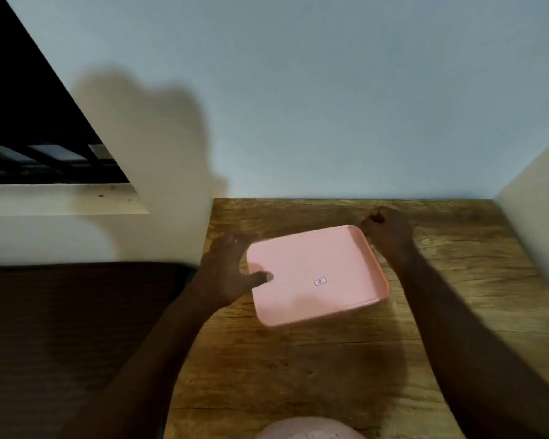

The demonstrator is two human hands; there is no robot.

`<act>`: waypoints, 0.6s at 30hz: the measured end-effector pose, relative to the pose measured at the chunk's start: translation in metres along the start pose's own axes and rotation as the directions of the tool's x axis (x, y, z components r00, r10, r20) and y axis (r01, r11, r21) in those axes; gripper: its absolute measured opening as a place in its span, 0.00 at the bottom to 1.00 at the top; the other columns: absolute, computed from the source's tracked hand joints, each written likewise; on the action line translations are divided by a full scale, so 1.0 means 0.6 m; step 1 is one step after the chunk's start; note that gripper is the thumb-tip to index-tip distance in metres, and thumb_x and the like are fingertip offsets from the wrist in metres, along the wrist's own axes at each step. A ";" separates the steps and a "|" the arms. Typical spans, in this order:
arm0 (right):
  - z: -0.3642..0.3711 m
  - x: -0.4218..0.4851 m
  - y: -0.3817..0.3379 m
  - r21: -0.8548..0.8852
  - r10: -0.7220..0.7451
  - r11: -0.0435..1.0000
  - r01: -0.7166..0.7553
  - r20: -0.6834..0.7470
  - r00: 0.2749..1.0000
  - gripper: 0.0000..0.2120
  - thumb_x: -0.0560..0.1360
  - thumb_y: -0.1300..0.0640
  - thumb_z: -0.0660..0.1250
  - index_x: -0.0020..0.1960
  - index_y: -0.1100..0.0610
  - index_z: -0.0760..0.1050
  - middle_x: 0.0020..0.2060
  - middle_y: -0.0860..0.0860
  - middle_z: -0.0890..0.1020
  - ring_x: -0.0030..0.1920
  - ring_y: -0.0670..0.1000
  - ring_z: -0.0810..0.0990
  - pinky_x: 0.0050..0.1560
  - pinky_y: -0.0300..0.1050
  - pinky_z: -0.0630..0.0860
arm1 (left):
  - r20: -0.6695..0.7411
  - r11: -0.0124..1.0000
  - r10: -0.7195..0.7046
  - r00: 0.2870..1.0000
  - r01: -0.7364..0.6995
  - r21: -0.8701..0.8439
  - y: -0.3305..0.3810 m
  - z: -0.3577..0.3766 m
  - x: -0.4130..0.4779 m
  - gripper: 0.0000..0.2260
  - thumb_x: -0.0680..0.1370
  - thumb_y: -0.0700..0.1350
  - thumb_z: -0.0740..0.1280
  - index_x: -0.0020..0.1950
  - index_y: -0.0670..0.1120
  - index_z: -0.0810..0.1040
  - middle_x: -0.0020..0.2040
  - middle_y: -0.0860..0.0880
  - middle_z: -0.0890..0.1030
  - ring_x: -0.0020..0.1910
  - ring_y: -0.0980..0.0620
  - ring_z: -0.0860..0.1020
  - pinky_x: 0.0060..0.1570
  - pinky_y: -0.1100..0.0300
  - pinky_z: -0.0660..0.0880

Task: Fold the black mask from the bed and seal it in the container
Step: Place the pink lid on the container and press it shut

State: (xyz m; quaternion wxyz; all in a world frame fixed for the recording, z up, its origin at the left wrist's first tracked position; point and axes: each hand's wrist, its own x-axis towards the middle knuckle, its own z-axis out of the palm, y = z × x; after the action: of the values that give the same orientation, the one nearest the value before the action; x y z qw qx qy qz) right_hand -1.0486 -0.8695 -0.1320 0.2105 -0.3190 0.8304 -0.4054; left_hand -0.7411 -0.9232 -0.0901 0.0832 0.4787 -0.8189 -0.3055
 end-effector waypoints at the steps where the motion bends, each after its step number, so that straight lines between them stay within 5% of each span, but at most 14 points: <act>1: 0.008 -0.012 -0.002 -0.028 -0.048 0.999 0.047 -0.045 0.998 0.04 0.75 0.57 0.69 0.46 0.57 0.80 0.44 0.56 0.85 0.45 0.54 0.82 0.44 0.42 0.71 | 0.081 0.995 0.003 0.997 -0.011 0.097 0.002 0.007 0.003 0.38 0.69 0.61 0.73 0.76 0.57 0.61 0.78 0.49 0.58 0.76 0.46 0.55 0.71 0.48 0.56; 4: 0.018 -0.072 0.013 -0.126 -0.192 0.974 0.188 -0.018 0.981 0.10 0.75 0.54 0.70 0.55 0.55 0.80 0.55 0.54 0.83 0.55 0.55 0.80 0.55 0.41 0.69 | 0.222 0.955 0.049 0.974 -0.111 0.276 0.006 0.056 -0.015 0.47 0.66 0.71 0.68 0.78 0.58 0.50 0.80 0.49 0.43 0.78 0.47 0.39 0.74 0.45 0.38; 8: 0.007 -0.167 0.058 -0.381 -0.314 0.854 0.353 0.163 0.935 0.29 0.73 0.36 0.65 0.70 0.49 0.74 0.74 0.55 0.69 0.75 0.59 0.65 0.71 0.63 0.65 | 0.314 0.892 0.216 0.925 -0.317 0.323 0.030 0.145 -0.074 0.50 0.66 0.76 0.60 0.78 0.53 0.41 0.75 0.48 0.31 0.73 0.46 0.28 0.66 0.44 0.25; 10: -0.007 -0.189 0.071 -0.486 -0.221 0.795 0.364 0.327 0.919 0.43 0.68 0.25 0.56 0.78 0.42 0.56 0.80 0.50 0.49 0.80 0.55 0.45 0.76 0.62 0.53 | 0.335 0.872 0.216 0.917 -0.335 0.357 0.042 0.172 -0.081 0.46 0.72 0.68 0.63 0.79 0.51 0.41 0.76 0.44 0.31 0.75 0.44 0.29 0.69 0.44 0.27; 13: -0.013 -0.187 0.076 -0.591 -0.136 0.675 0.441 0.488 0.862 0.55 0.58 0.15 0.47 0.76 0.37 0.31 0.76 0.50 0.29 0.76 0.54 0.25 0.76 0.57 0.38 | 0.270 0.875 0.209 0.940 -0.303 0.378 0.038 0.173 -0.056 0.37 0.78 0.51 0.64 0.79 0.52 0.43 0.79 0.44 0.37 0.78 0.45 0.36 0.72 0.48 0.33; 15: 0.001 -0.184 0.069 -0.633 -0.137 0.586 0.506 0.539 0.831 0.55 0.57 0.14 0.44 0.73 0.37 0.24 0.73 0.52 0.23 0.72 0.53 0.19 0.72 0.57 0.29 | 0.223 0.884 0.206 0.953 -0.279 0.376 0.019 0.159 -0.037 0.37 0.78 0.47 0.64 0.79 0.54 0.43 0.80 0.45 0.38 0.78 0.45 0.37 0.73 0.49 0.34; 18: 0.039 -0.166 0.054 -0.646 -0.232 0.512 0.566 0.530 0.815 0.48 0.66 0.20 0.45 0.74 0.38 0.26 0.76 0.53 0.28 0.73 0.54 0.21 0.71 0.60 0.28 | 0.138 0.900 0.169 0.976 -0.210 0.382 -0.015 0.134 -0.008 0.36 0.79 0.49 0.63 0.78 0.58 0.43 0.80 0.46 0.40 0.78 0.45 0.37 0.72 0.49 0.34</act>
State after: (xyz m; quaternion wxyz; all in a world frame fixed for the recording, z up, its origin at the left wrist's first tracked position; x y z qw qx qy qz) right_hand -0.9755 -0.7975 -0.1628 0.1041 -0.6352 0.7648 0.0289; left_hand -0.7664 -0.8884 -0.1591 -0.0273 0.3874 -0.9094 -0.1486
